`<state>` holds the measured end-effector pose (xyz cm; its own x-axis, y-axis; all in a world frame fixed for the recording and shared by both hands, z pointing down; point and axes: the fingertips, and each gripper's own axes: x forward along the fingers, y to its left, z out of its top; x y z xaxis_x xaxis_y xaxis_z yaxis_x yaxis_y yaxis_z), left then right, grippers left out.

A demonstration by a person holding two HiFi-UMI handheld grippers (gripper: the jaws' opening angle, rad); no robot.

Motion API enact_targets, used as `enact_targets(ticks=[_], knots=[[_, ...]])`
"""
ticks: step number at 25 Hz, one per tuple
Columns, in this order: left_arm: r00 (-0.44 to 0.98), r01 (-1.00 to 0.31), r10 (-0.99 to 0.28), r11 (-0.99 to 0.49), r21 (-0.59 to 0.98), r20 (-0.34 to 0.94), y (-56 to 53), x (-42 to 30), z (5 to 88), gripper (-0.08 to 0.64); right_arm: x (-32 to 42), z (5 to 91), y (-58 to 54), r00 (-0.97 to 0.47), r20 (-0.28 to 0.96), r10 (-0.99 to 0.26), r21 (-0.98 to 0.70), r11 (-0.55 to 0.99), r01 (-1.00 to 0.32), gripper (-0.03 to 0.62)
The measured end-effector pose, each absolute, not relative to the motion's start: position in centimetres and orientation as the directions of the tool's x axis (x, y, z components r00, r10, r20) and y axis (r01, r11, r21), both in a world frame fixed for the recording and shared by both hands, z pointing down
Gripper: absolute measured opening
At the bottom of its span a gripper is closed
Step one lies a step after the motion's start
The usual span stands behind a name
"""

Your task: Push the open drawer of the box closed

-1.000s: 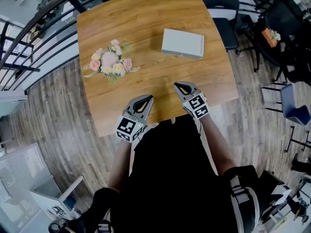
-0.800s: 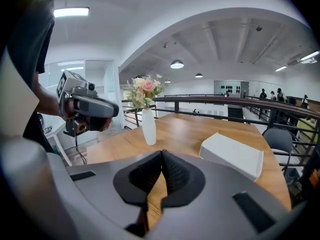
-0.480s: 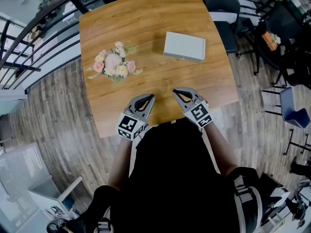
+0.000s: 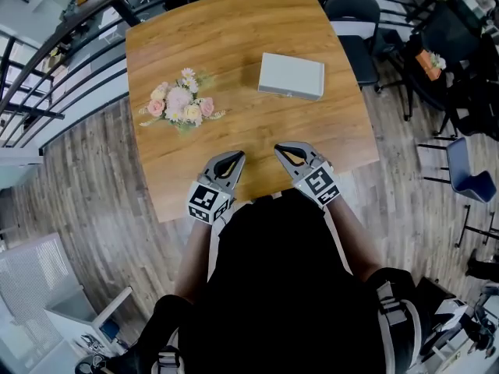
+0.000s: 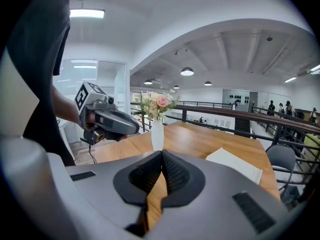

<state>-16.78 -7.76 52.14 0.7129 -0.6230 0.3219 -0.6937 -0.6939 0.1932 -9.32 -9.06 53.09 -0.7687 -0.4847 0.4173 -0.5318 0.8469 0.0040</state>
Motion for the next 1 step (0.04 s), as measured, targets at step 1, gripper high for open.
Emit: enact_targets(ticks=[1], knots=[[0.711, -0.696, -0.625, -0.692, 0.192, 0.322, -7.72, -16.69, 52.04, 0.023, -9.3, 52.87, -8.94, -0.771, 0.416, -0.483, 0.003, 0.848, -0.53, 0.015]])
